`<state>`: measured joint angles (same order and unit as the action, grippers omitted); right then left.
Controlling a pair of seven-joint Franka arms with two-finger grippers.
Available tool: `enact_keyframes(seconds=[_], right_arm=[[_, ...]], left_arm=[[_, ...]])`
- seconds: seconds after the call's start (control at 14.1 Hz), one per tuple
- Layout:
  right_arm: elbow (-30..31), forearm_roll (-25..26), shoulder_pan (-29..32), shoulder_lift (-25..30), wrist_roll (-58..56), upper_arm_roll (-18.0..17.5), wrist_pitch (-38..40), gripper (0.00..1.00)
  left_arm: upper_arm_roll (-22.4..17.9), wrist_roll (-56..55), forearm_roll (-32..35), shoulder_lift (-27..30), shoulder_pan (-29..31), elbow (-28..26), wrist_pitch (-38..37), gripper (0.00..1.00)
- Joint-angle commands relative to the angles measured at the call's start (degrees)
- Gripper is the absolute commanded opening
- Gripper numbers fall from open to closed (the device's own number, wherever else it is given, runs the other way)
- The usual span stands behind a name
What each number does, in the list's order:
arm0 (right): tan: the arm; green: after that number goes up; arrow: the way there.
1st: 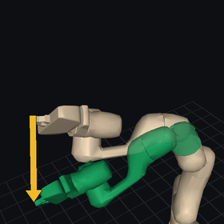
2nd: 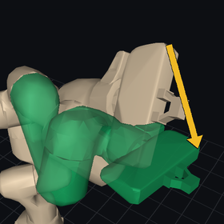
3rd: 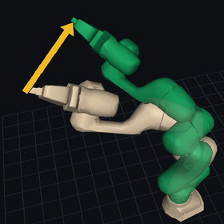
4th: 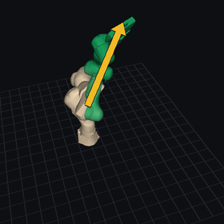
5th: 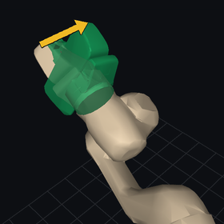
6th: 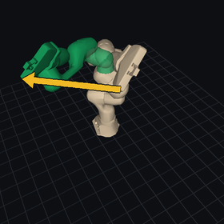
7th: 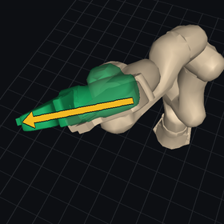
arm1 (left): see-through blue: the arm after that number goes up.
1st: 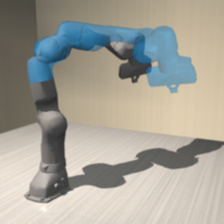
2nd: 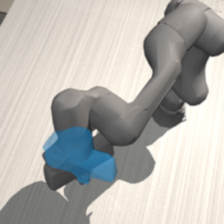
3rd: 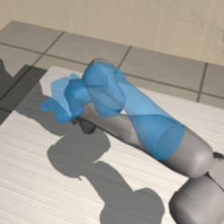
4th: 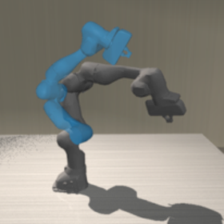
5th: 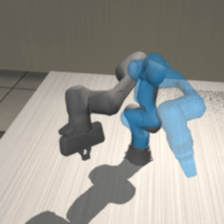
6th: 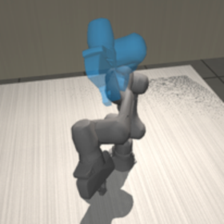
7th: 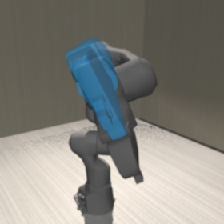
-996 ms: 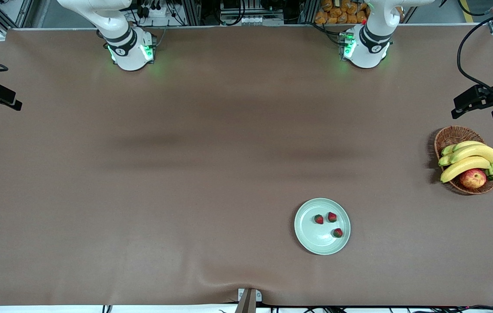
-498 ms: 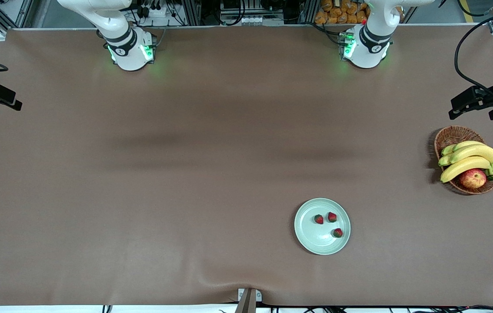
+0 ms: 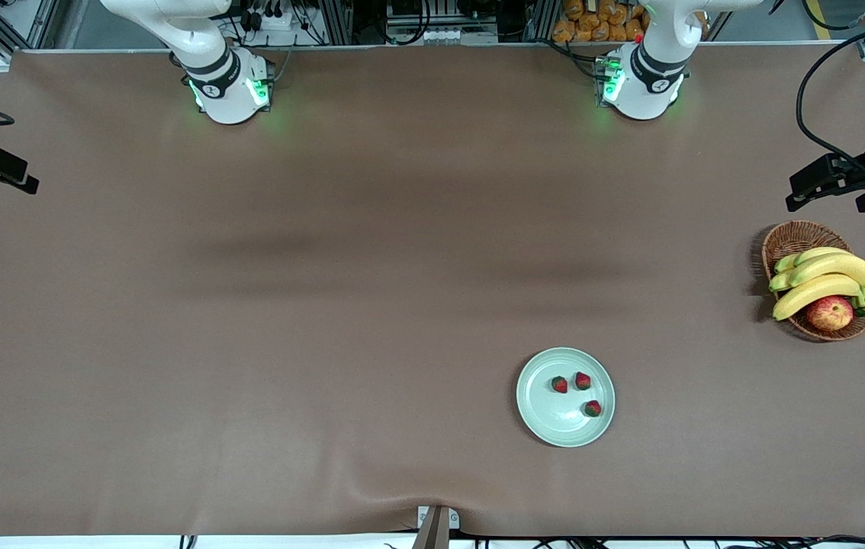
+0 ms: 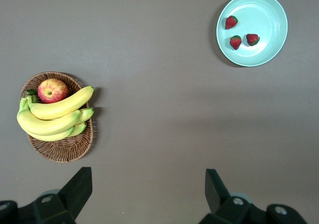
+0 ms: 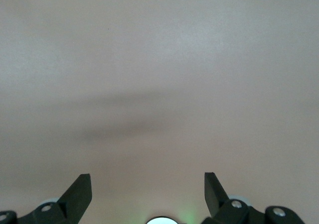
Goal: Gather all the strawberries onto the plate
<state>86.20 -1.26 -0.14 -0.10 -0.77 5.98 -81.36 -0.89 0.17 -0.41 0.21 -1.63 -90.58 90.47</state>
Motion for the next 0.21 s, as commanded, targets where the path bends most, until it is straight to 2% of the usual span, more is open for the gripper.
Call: enact_keyframes(seconds=[0.0, 0.14], right_arm=[[0.02, 0.29, 0.58, 0.36, -0.02, -0.44, 0.41, 1.0], [0.02, 0.29, 0.58, 0.36, -0.02, -0.44, 0.41, 1.0]], left_arm=[[0.1, -0.53, 0.41, -0.21, 0.04, 0.49, -0.12, 1.0], [0.1, -0.61, 0.32, -0.21, 0.04, 0.4, -0.12, 1.0]])
